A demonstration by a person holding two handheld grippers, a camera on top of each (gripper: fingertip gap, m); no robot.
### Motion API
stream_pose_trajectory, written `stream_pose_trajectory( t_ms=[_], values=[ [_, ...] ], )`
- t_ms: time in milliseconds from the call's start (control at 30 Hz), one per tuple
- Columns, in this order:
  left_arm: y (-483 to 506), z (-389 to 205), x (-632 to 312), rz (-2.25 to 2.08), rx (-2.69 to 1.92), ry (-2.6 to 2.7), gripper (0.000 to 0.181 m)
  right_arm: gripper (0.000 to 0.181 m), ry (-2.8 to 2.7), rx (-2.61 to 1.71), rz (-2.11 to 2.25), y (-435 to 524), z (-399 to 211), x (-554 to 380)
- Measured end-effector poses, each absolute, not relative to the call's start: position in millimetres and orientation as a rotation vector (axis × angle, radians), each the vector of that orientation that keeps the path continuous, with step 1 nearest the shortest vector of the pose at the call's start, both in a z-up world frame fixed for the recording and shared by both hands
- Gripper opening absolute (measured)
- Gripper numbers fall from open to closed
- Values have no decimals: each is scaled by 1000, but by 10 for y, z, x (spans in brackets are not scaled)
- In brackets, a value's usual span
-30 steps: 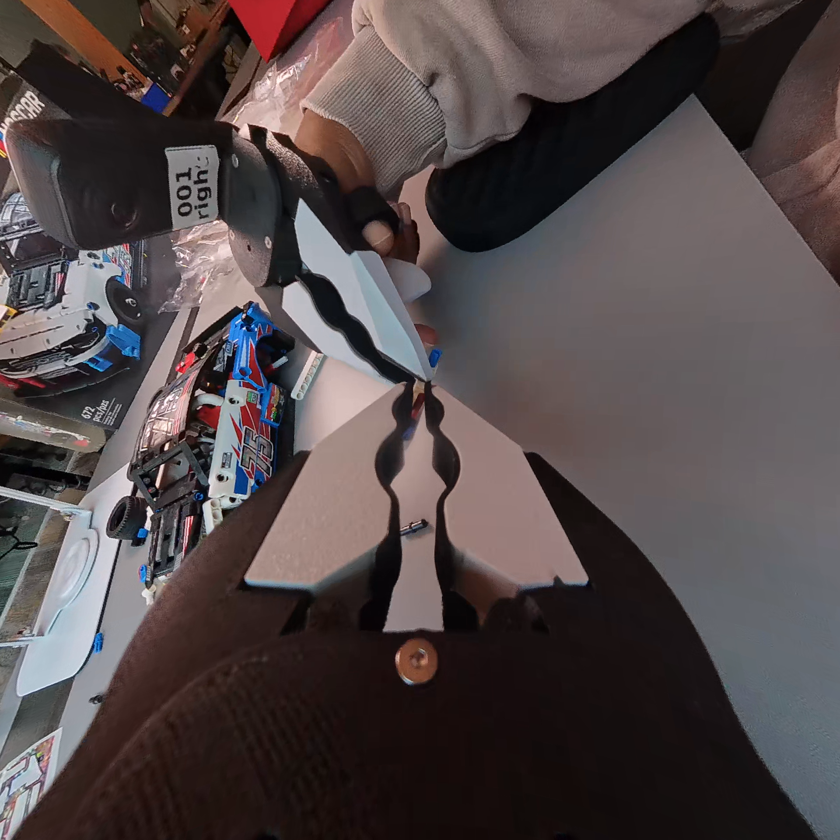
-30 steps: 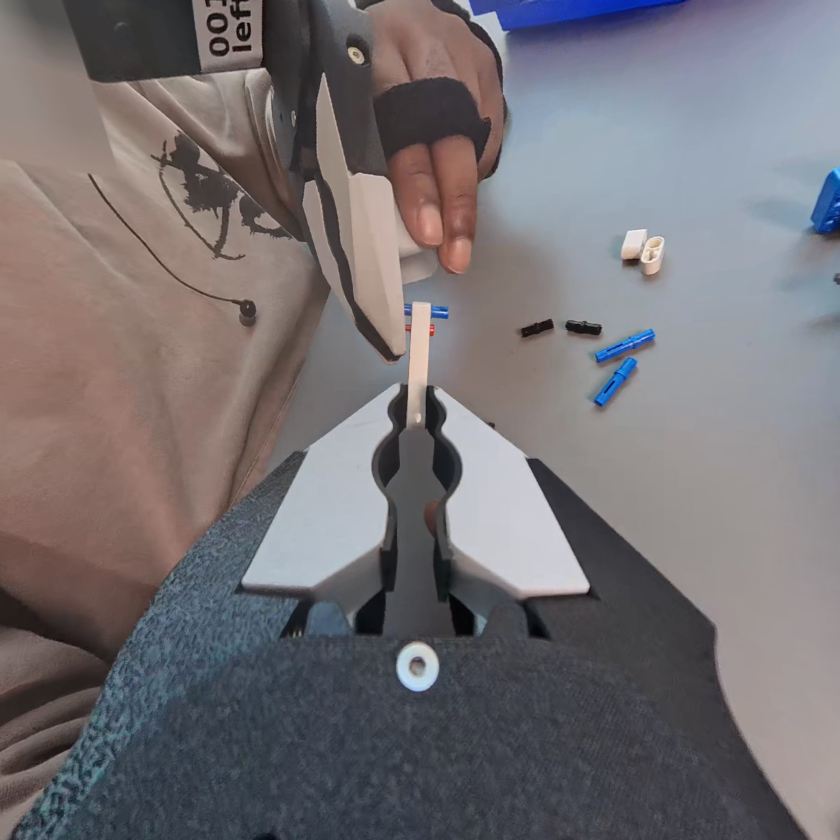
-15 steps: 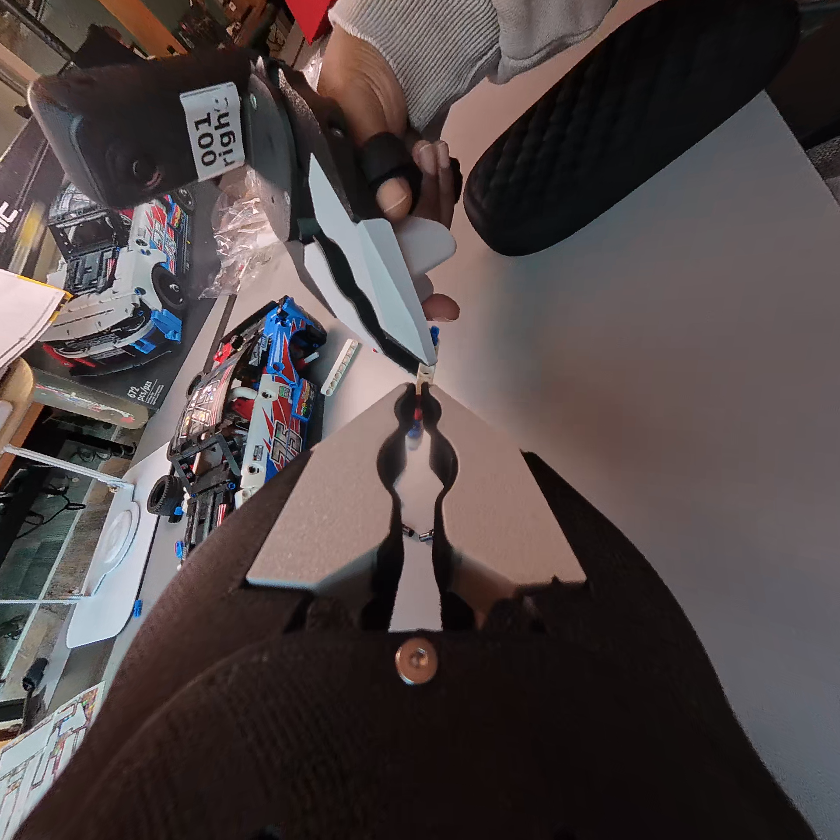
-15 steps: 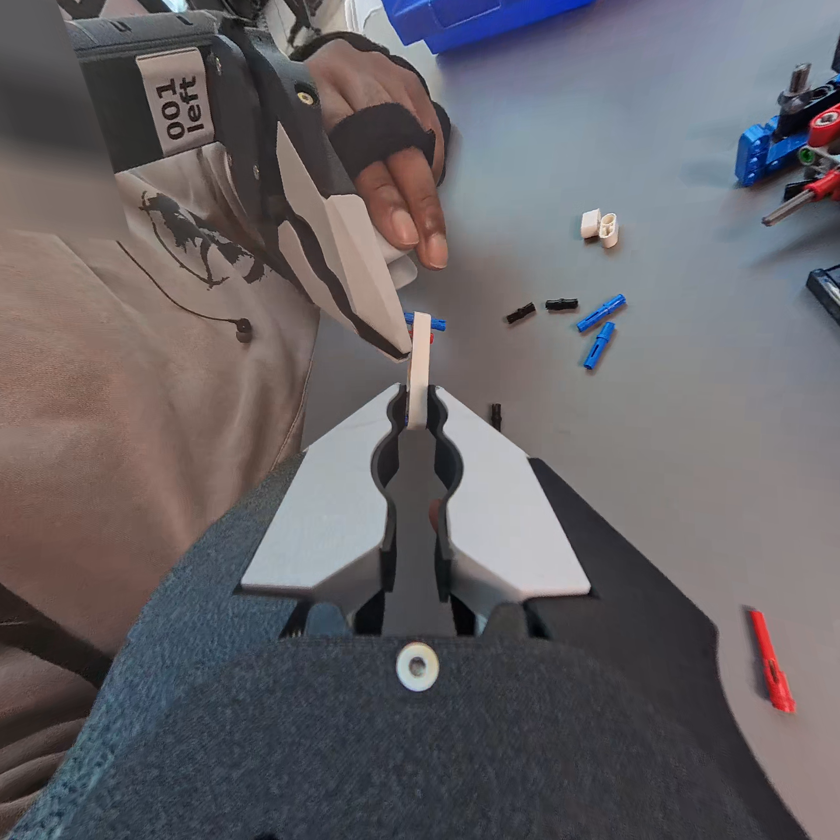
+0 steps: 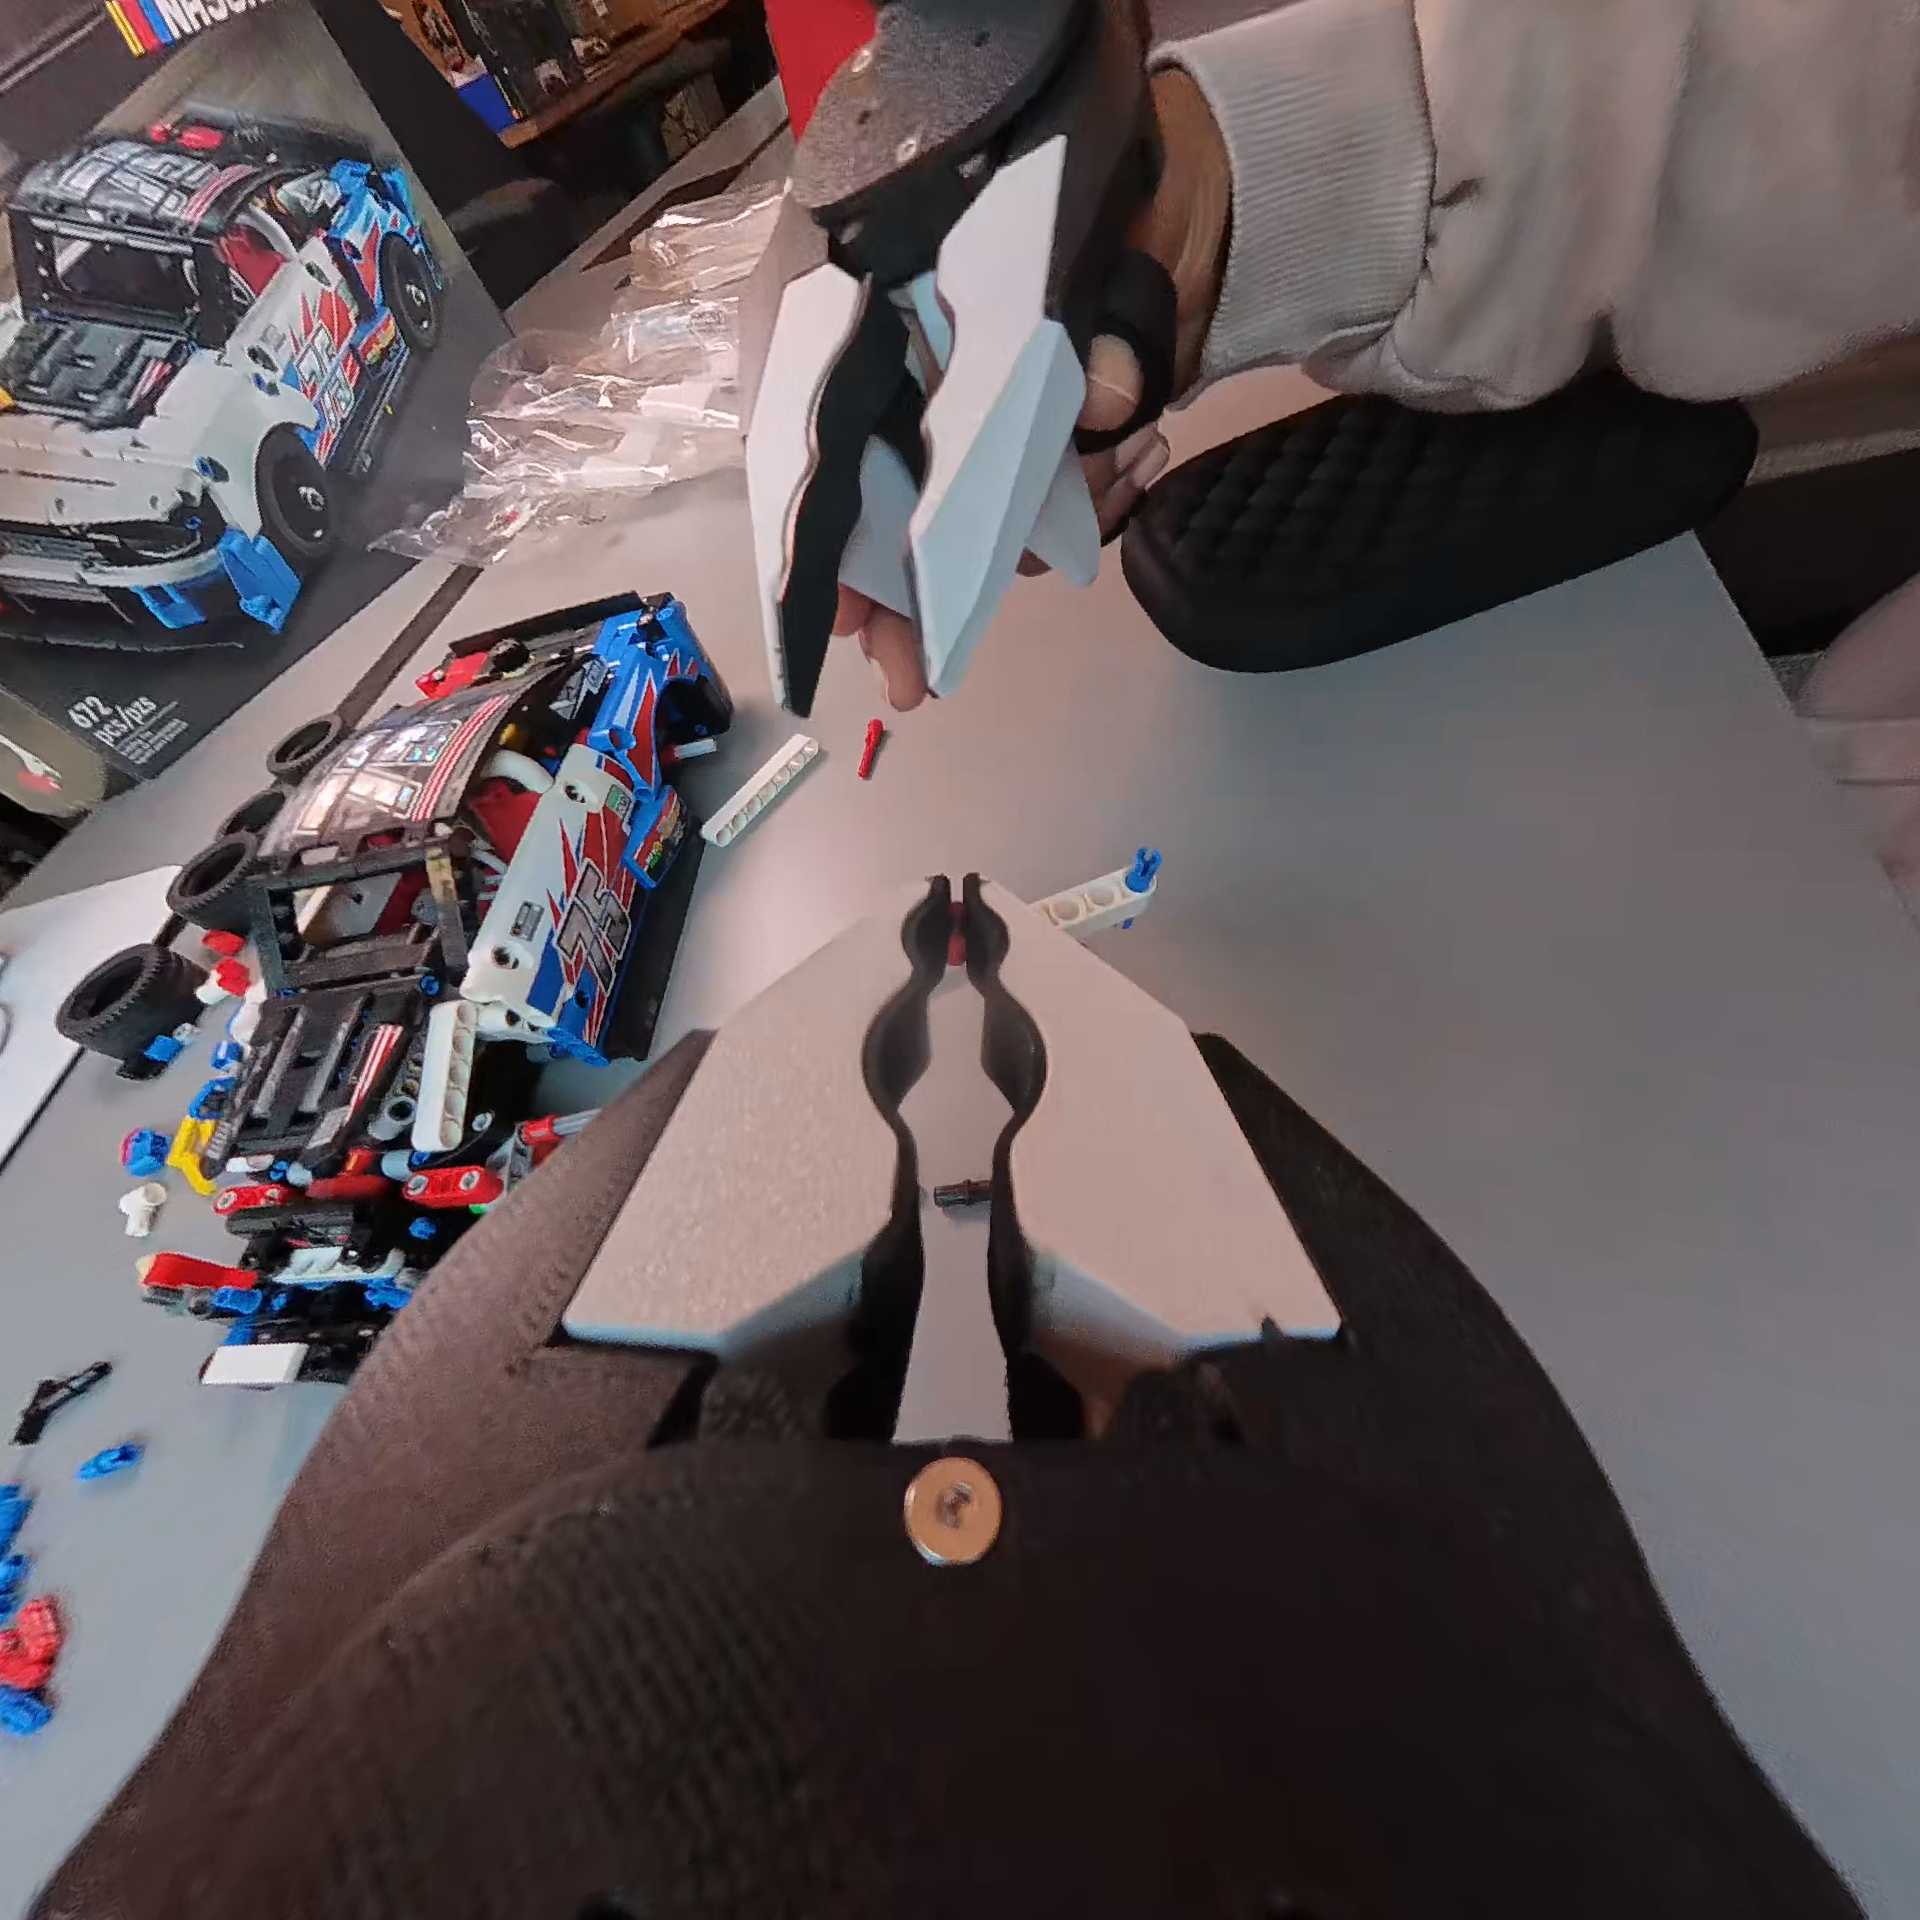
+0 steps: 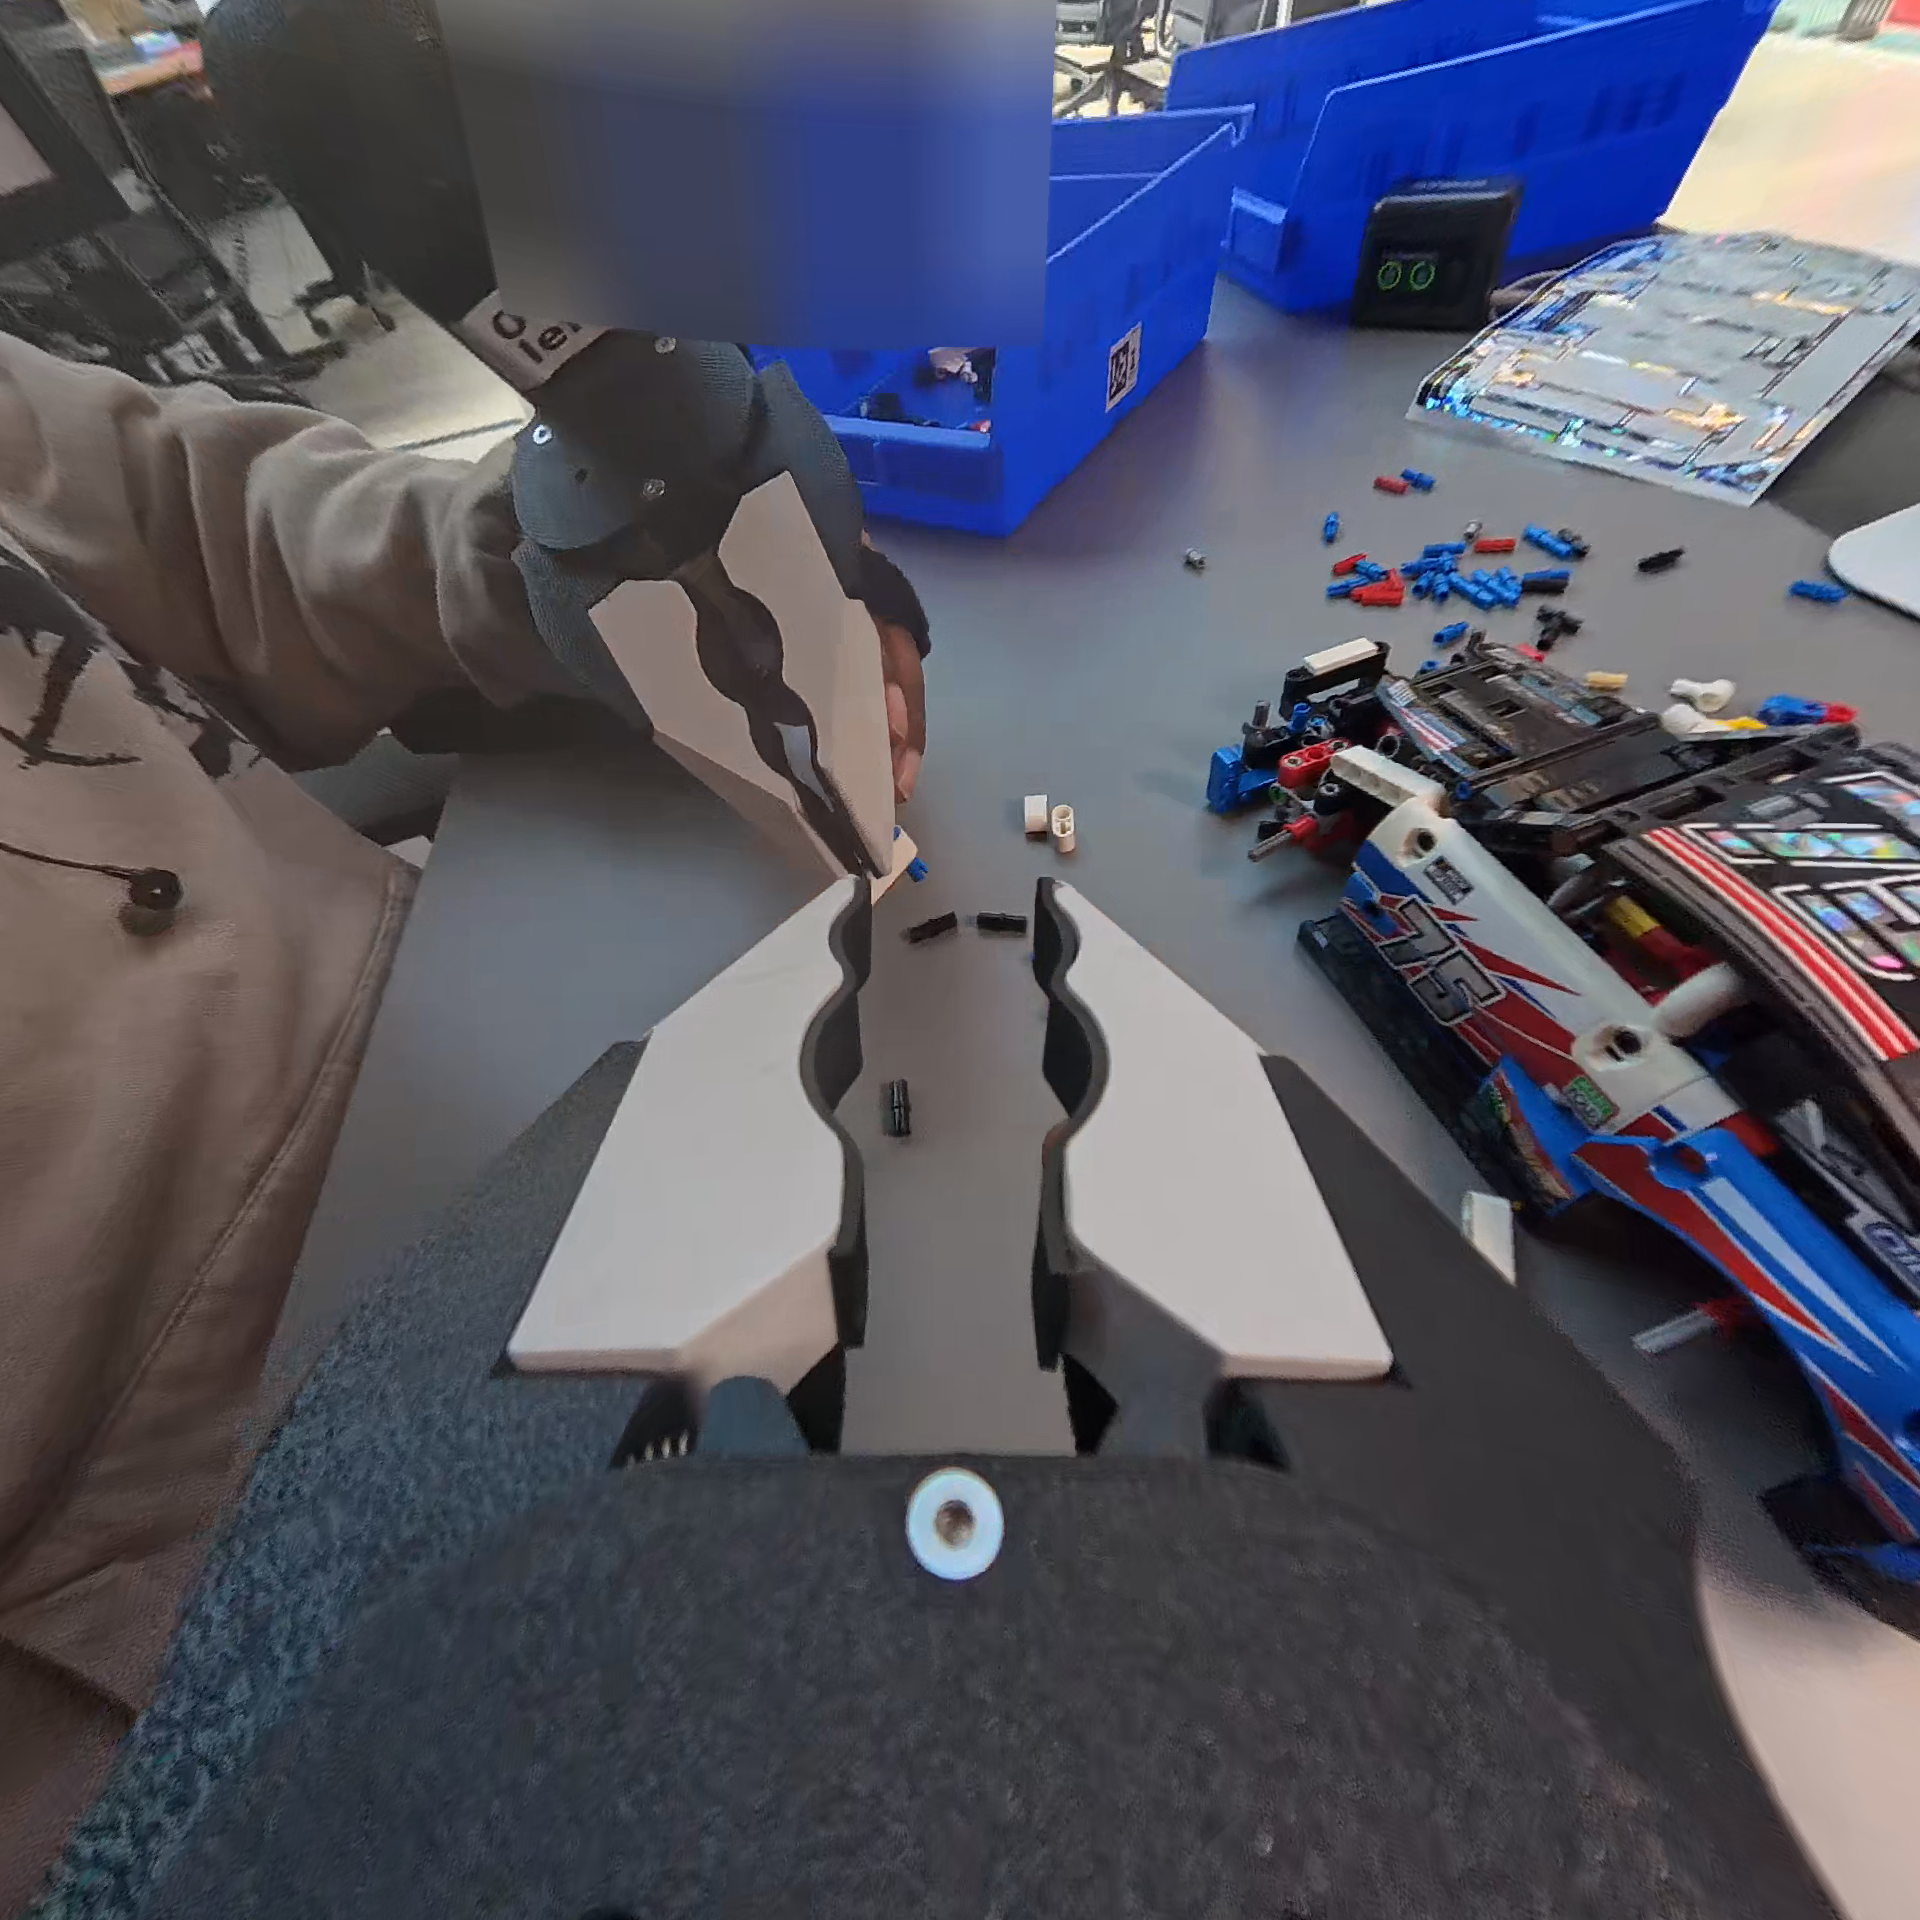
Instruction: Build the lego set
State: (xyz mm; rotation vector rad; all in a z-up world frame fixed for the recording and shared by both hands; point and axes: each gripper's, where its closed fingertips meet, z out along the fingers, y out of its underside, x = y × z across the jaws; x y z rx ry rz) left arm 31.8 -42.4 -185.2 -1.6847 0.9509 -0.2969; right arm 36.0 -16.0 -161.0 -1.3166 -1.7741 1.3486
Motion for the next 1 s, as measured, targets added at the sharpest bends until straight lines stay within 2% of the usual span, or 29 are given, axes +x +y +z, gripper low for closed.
stream_pose_trajectory(
  t_ms=[33,433,533,600,667,800,1000],
  values=[
    [-410,-1864,298,-328,-1696,929,0,29,-1769,-1295,1310,-154,-1619,350],
    [-277,-1924,89,-400,-1802,755,0,38,-1964,-1055,1063,-448,-1960,238],
    [-236,-1920,-12,-420,-1837,676,0,40,-1935,-1113,1062,-489,-1986,156],
    [-214,-1933,-63,-432,-1862,634,0,34,-1920,-1147,1009,-473,-2041,94],
    [-200,-1953,-96,-451,-1888,597,0,11,-1904,-1163,951,-435,-2086,50],
    [-191,-2012,-154,-457,-1939,565,0,6,-1912,-1188,936,-364,-2135,70],
    [-173,-2128,-325,-426,-2040,495,0,15,-1968,-1394,832,-121,-2347,137]
  ],
)
